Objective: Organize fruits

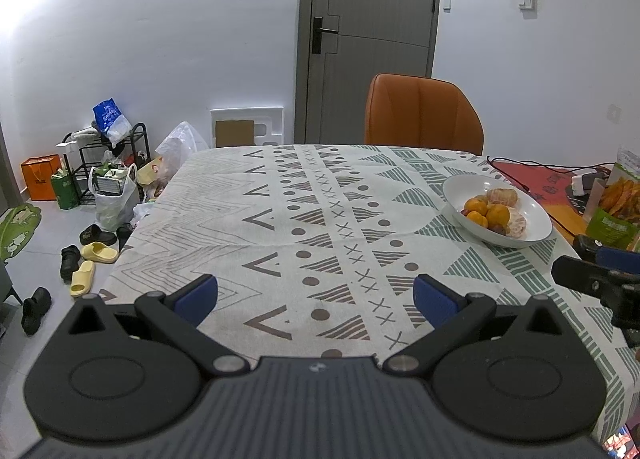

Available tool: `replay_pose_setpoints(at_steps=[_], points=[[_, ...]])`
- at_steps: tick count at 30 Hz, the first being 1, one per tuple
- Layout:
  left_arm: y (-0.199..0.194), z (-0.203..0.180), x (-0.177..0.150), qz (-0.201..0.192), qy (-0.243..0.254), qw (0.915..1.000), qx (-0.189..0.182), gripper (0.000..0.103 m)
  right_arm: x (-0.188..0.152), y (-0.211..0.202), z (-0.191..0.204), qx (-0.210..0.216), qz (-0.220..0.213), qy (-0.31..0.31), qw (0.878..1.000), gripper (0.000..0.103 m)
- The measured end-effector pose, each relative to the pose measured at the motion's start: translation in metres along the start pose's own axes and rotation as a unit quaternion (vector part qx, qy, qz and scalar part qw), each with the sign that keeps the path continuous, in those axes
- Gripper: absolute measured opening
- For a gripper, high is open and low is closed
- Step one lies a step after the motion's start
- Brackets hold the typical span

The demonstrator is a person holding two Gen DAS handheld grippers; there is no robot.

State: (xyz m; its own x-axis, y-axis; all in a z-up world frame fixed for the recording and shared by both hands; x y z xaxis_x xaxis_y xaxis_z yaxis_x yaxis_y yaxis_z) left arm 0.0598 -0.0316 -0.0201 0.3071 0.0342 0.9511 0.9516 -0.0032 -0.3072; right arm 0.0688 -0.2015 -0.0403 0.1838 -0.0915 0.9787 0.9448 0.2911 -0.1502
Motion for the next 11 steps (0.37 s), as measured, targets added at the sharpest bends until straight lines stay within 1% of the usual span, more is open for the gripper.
replay_pose_setpoints(at_steps=[5,11], points=[[-0.0015,-0.0016,0.0006,-0.006,0.004,1.0000,-0.002,0.103,0.0006,-0.0005,0.0009,0.002,0.000,-0.002,1.000,0.103],[-0.0005,-0.0008,-0.0017,-0.003,0.000,1.0000,-0.004,0.103,-0.0002,0.0005,0.0006,0.003,0.001,-0.002,1.000,0.103]])
Point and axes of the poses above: each gripper's, at about its wrist camera, not at the fingertips, and y roughly the way its jaws point, z to its left, x to its top, the point moved 10 cm from there along y, roughly the way its jaws point, and after that the axes turned 15 degrees about -z, right-handed, at the moved point
